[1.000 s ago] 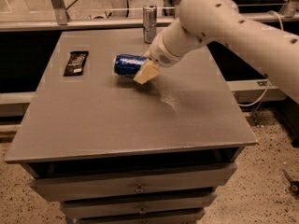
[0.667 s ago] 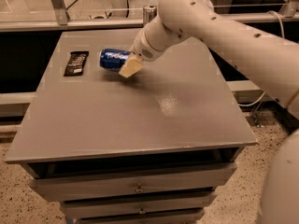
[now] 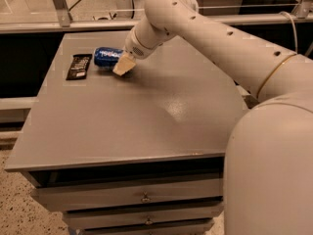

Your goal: Move pepsi can near rxbar chocolate

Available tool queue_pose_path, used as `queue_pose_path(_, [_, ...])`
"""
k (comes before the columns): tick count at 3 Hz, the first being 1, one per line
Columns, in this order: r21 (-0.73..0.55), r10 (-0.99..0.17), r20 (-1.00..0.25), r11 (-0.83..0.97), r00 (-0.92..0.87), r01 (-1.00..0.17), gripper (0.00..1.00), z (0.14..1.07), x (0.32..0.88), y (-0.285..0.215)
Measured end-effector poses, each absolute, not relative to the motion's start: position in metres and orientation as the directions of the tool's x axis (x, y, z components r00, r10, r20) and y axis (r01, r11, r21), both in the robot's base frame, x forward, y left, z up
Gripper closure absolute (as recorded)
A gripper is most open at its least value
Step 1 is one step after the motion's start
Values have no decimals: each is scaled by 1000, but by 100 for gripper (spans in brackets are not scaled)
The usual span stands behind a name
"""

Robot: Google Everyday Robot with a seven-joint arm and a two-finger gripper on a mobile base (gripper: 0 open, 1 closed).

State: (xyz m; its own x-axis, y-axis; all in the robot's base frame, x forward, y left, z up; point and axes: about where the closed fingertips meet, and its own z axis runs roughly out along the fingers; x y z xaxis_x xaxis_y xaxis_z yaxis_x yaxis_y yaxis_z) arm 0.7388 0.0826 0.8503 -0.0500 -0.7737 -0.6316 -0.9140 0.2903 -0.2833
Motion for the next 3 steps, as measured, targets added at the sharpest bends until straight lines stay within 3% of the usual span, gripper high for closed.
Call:
queue_pose_path(1, [-279, -772, -633, 296, -56, -914, 51, 846, 749, 91])
queue_pose_path(3, [-276, -768, -640, 280, -42, -920, 5, 848, 750, 99])
